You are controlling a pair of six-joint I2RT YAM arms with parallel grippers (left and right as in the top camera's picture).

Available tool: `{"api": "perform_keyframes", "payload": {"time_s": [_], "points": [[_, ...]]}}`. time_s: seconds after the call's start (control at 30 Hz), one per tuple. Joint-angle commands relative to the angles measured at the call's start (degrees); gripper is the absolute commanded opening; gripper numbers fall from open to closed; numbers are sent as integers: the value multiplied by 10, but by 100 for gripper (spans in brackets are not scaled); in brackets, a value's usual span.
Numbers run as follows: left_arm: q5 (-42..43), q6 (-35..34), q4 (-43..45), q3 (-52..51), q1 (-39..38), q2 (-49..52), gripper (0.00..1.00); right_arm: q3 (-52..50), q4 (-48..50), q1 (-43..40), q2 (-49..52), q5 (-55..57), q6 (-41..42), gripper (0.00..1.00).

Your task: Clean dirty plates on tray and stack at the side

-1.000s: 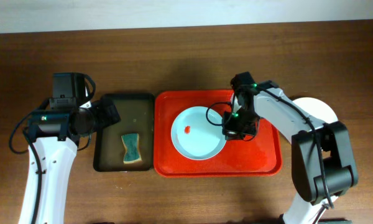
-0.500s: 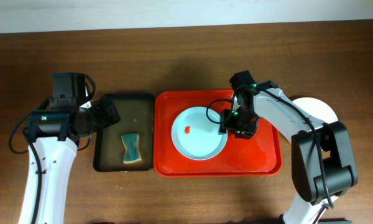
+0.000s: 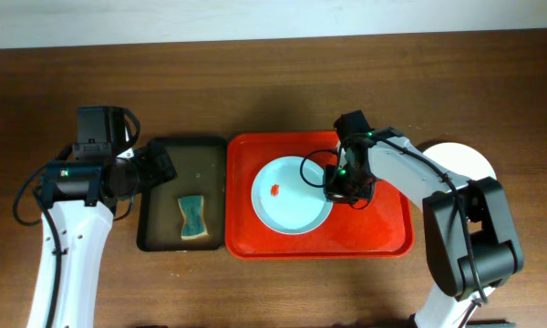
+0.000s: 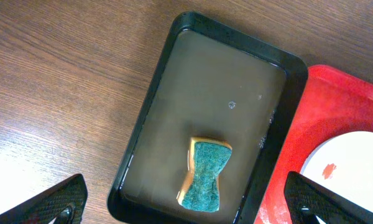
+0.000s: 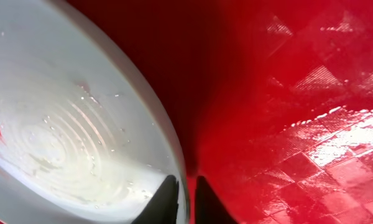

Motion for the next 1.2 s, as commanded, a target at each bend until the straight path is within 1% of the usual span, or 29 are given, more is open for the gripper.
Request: {"api": "perform_keyframes", "payload": {"time_s": [0.0,0.3,0.37,0.4,0.47,0.5,0.6,0.63,0.67,0.7,0.73,0.77,0.8,0.87,0.93,1.13,1.17], "points": [[4,-5,0,3,2,-2,99,-2,2,5,-12,5,-3,4],[4,-6,0,3,2,-2,99,-2,4,5,-12,17,-9,4],[4,-6,0,3,2,-2,99,-2,6,5,-12,20,-9,17],[4,-6,0,3,2,-2,99,-2,4,5,-12,19,-9,26],[4,-6,0,3,2,-2,99,-2,0,7,-12,18,-9,32],[4,-6,0,3,2,-2,99,4,-11,6,-21,13,-9,33],[4,-5,0,3,2,-2,99,4,-8,10,-28,20,-7,39],[4,-6,0,3,2,-2,99,4,-7,12,-28,24,-8,40],[4,-5,0,3,2,-2,99,4,-5,14,-28,26,-8,36],[4,-6,0,3,2,-2,99,4,-2,15,-28,29,-8,29],[4,-5,0,3,2,-2,99,4,0,15,-28,31,-7,18],[4,-5,0,3,2,-2,99,4,0,15,-28,33,-7,16],[4,-6,0,3,2,-2,99,4,0,15,-28,35,-7,14],[4,-5,0,3,2,-2,99,3,4,15,-28,44,-7,14],[4,-6,0,3,2,-2,99,3,5,15,-28,50,-7,9],[4,-6,0,3,2,-2,99,-4,17,15,-25,52,-7,8],[4,-6,0,3,2,-2,99,-4,17,16,-25,54,-7,4]]}}
